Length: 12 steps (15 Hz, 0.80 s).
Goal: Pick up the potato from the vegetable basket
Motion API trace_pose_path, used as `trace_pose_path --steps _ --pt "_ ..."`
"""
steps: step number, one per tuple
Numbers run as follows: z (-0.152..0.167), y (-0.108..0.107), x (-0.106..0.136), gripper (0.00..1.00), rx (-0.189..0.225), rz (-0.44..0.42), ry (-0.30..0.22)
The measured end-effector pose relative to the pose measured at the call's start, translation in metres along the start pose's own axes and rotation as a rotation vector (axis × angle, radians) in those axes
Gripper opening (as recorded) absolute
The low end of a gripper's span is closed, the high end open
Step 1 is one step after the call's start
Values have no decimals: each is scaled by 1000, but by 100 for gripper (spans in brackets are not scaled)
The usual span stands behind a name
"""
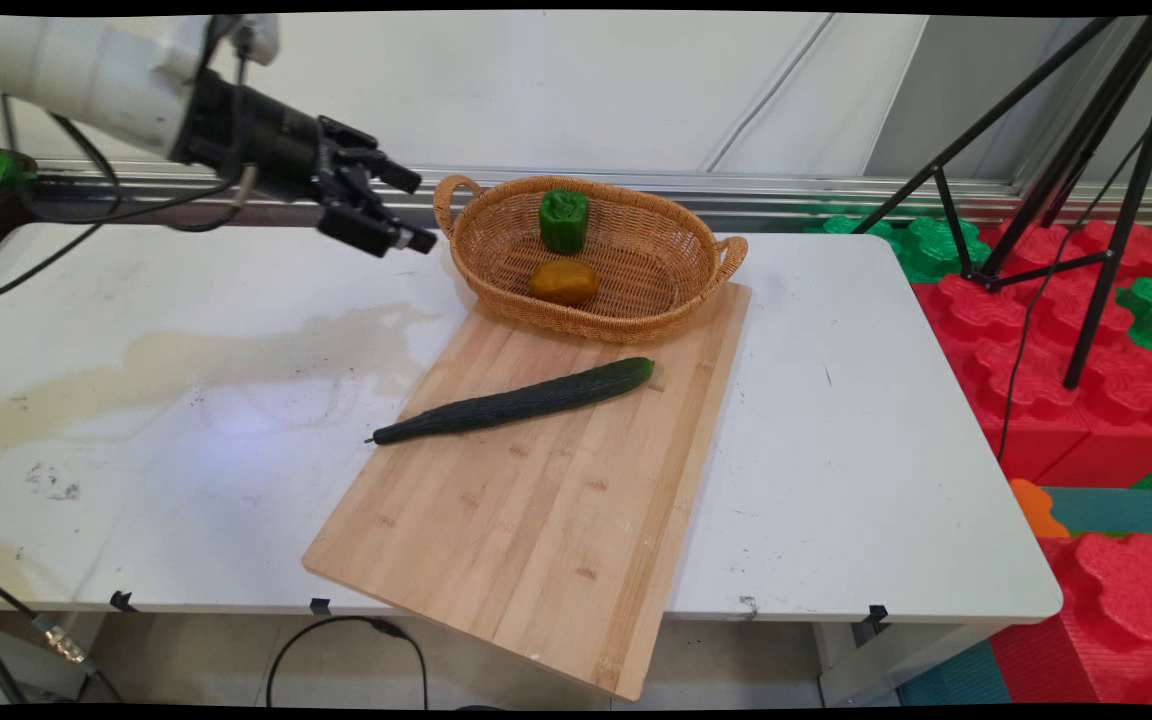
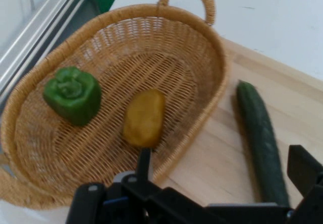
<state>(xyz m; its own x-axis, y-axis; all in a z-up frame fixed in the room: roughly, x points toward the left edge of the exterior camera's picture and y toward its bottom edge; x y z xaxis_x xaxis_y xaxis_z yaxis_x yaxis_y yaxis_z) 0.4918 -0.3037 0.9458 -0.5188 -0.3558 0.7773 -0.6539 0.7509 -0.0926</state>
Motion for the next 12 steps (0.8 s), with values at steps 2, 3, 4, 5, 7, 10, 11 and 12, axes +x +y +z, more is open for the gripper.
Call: trace_pose_path --steps 2,3,4,5,7,10,11,12 --pt "21 -12 4 100 4 -5 -5" --pt "38 -19 7 100 6 -8 -10" --pt "47 -22 8 100 7 -11 -14" --pt "58 -27 10 100 9 -14 -20" --pt "84 -36 14 100 13 -13 -38" --pt "114 -46 18 100 12 -9 -62" --pt "121 -49 18 100 12 -9 -68" --pt "131 -53 19 100 11 -10 -78"
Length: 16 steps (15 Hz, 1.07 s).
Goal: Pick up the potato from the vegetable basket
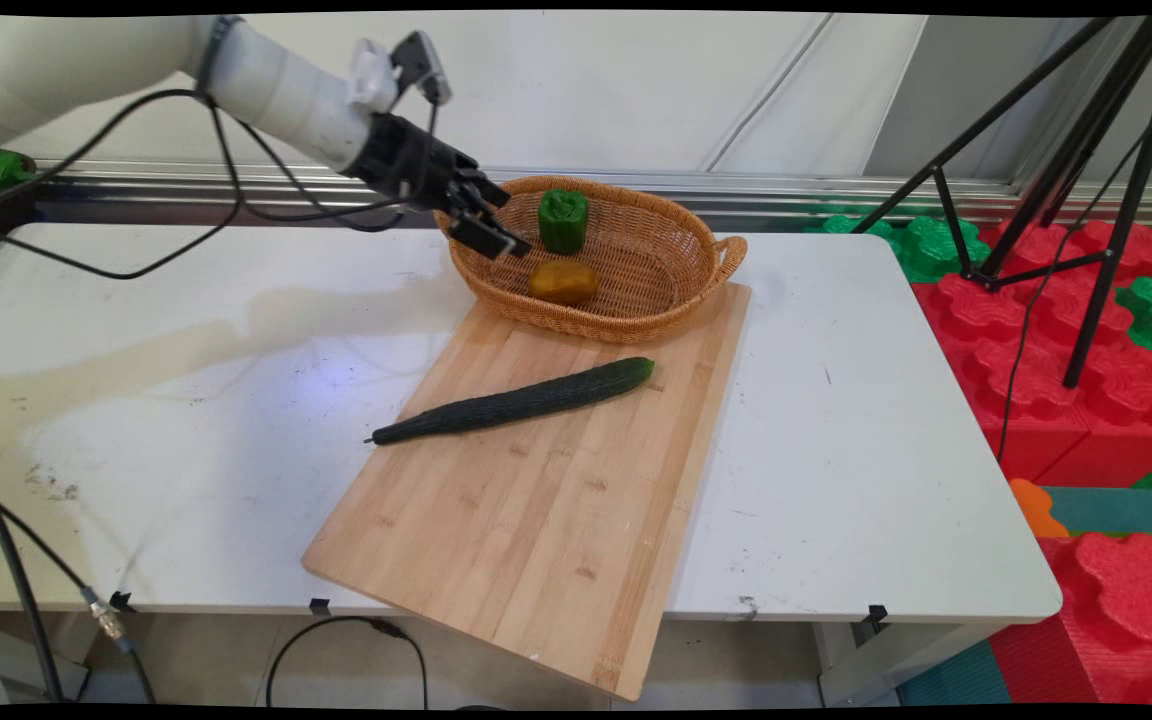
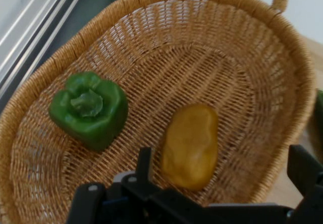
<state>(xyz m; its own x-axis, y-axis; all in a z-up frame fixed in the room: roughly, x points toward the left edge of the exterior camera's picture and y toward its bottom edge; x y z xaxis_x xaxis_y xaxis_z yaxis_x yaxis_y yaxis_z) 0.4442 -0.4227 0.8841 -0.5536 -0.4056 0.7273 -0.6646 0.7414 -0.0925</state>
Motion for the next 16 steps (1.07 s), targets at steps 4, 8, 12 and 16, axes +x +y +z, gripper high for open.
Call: trace_pose_path --steps 4,8,12,16 --pt "42 -14 4 100 -9 0 -46" --pt "77 -23 5 100 -23 -2 -84" --pt "99 -28 2 100 -37 -2 -115" --pt "115 -30 0 100 -54 -2 -140"
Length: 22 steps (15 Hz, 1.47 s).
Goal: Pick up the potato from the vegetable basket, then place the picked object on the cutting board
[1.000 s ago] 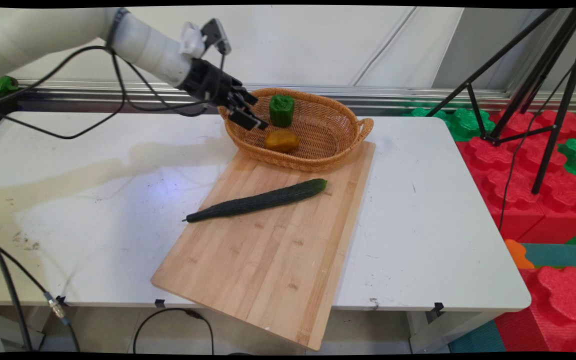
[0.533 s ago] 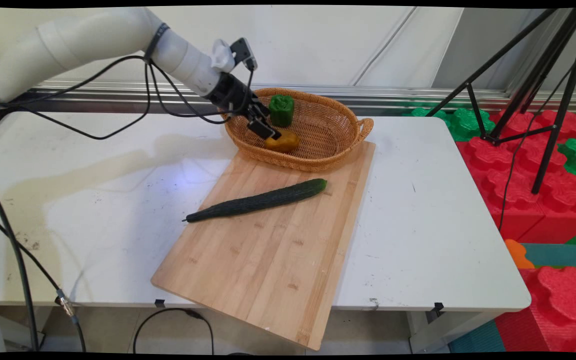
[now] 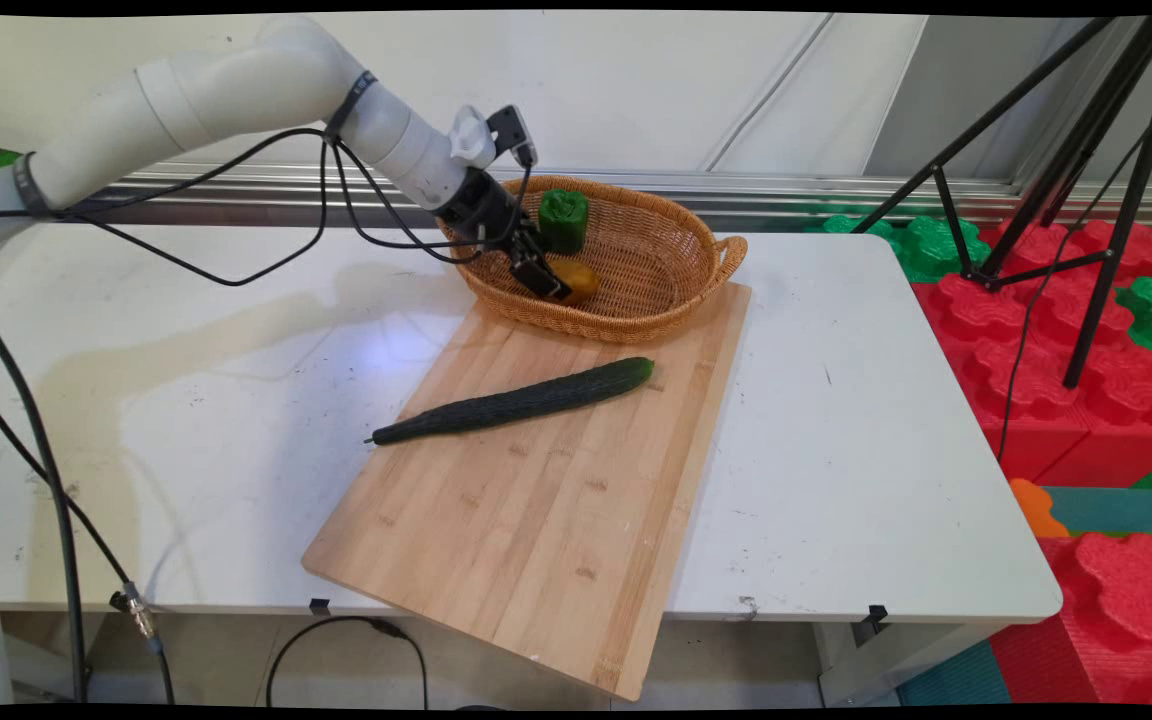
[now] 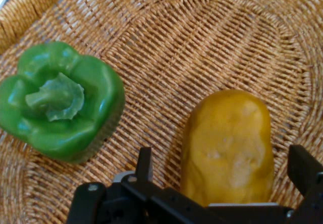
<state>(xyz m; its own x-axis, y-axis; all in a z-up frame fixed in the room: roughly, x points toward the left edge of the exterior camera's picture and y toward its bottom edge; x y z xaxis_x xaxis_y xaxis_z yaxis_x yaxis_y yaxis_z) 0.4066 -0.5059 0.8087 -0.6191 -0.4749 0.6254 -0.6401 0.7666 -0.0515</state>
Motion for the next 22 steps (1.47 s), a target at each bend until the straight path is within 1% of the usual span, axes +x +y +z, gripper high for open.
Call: trace_pose_path --steps 7,8,16,22 --pt "16 -7 3 100 -12 4 -17" --pt "17 -8 3 0 -14 5 -17" --pt "19 -11 7 0 -30 15 -8" --pt "6 -11 7 0 -30 19 20"
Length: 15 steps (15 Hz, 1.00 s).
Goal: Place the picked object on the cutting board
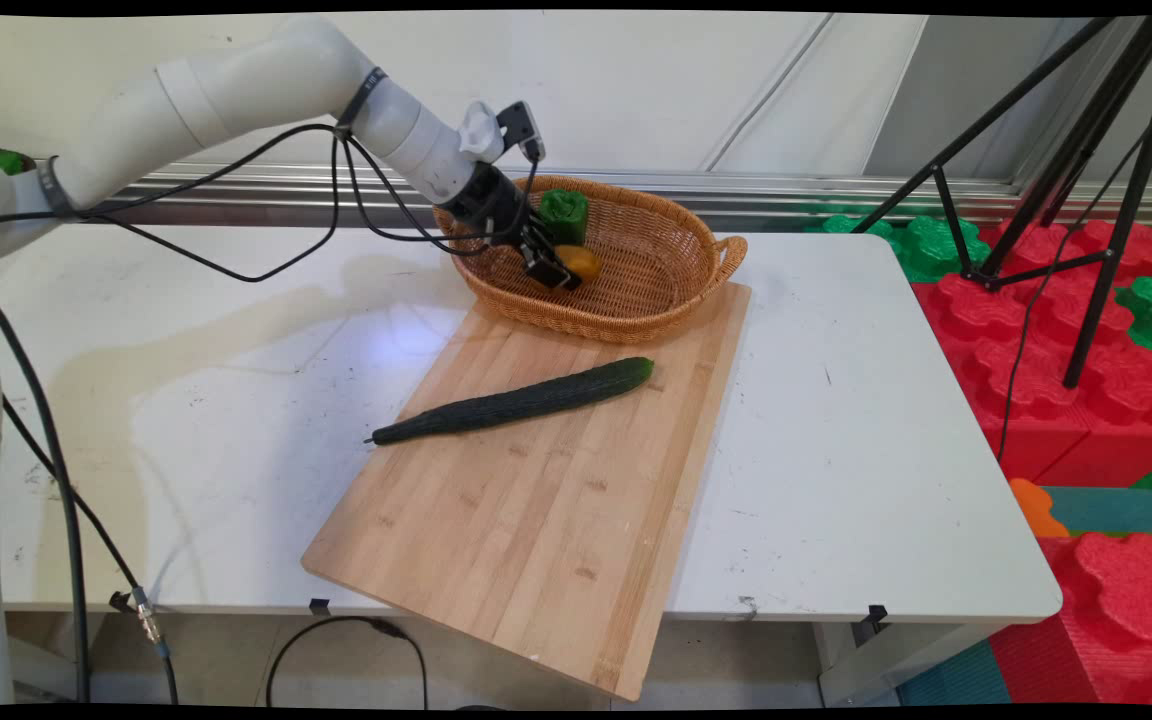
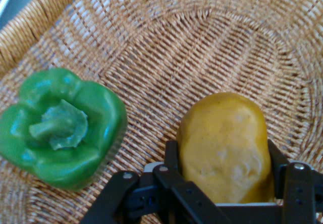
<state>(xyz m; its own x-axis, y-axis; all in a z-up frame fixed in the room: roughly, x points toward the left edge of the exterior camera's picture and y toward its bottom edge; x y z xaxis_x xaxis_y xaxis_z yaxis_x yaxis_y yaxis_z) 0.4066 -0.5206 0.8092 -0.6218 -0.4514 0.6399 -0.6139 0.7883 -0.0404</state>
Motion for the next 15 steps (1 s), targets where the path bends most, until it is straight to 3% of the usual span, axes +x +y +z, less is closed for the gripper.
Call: trace_pose_path --steps 15 --pt "-109 26 -12 0 12 -15 137"
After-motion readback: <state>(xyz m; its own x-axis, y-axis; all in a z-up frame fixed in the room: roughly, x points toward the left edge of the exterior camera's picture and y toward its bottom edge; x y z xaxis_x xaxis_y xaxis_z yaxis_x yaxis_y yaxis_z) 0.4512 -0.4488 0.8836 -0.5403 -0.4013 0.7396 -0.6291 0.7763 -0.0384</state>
